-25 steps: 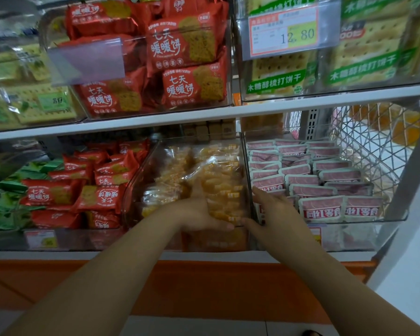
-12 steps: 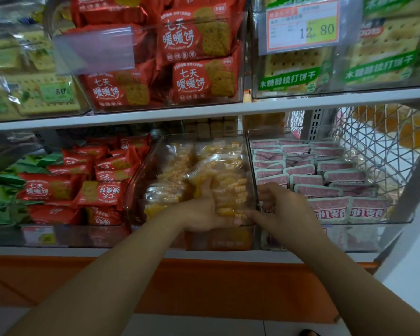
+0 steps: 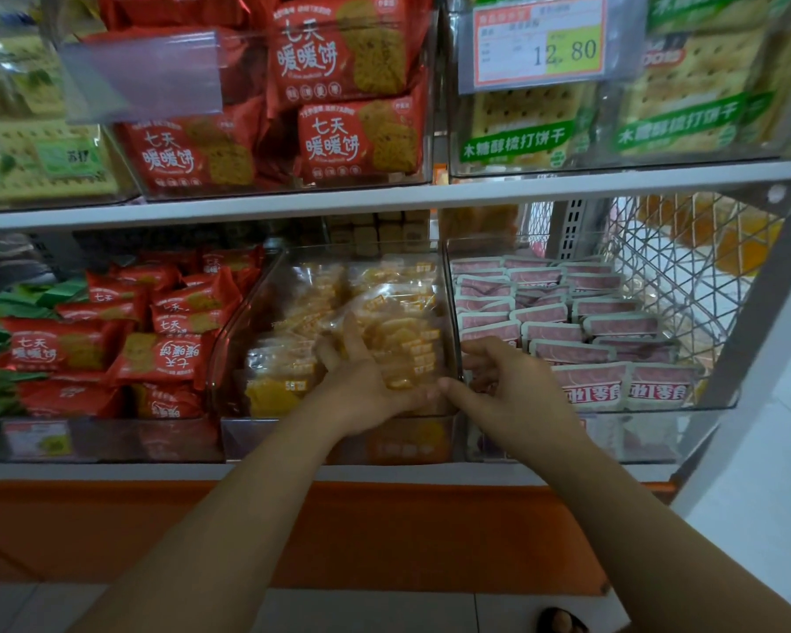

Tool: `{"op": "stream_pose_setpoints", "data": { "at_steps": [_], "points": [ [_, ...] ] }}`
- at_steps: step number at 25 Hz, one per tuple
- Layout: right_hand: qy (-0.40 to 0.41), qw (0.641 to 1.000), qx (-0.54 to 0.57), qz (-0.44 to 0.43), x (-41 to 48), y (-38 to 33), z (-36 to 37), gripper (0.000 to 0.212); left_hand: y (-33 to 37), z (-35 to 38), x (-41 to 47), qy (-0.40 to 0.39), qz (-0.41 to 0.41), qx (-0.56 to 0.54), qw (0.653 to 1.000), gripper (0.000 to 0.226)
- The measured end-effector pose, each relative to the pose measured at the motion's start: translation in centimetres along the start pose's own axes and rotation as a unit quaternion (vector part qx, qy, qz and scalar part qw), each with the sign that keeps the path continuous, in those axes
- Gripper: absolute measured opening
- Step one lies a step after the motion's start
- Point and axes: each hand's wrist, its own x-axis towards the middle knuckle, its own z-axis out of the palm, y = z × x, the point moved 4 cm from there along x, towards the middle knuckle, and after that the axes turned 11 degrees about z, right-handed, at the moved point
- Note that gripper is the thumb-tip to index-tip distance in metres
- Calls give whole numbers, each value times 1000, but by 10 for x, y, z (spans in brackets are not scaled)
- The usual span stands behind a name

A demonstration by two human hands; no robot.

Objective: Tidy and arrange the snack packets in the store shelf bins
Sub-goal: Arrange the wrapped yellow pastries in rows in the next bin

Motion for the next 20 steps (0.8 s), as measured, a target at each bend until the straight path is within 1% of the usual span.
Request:
{"op": "stream_pose_setpoints", "data": {
  "at_steps": [4, 7, 9, 12, 15, 17, 20],
  "points": [
    [-9, 1000, 2, -9, -2, -1, -1, 52, -7, 3, -2, 7, 47, -33, 998, 130],
    [-20, 1000, 0, -18, -5, -3, -2, 53, -18, 7, -8, 29, 114, -64, 991, 130],
    [-18, 999, -1, -28, -5, -4, -1, 54, -24, 11, -11, 31, 139, -48, 989, 128],
    [-12, 1000, -12, -26, -3, -2, 1, 57, -25, 11, -13, 14, 144, -52, 988, 125],
    [-2, 1000, -18, -25, -2, -1, 4, 53, -25, 4, -4, 6, 139, -53, 989, 123],
    [7, 999, -22, -30, -2, -1, 6, 52, -22, 3, 7, -32, 140, -82, 986, 127],
    [4, 999, -11, -34, -2, -2, 6, 51, -16, 6, 19, -62, 154, -110, 980, 138]
  ]
}}
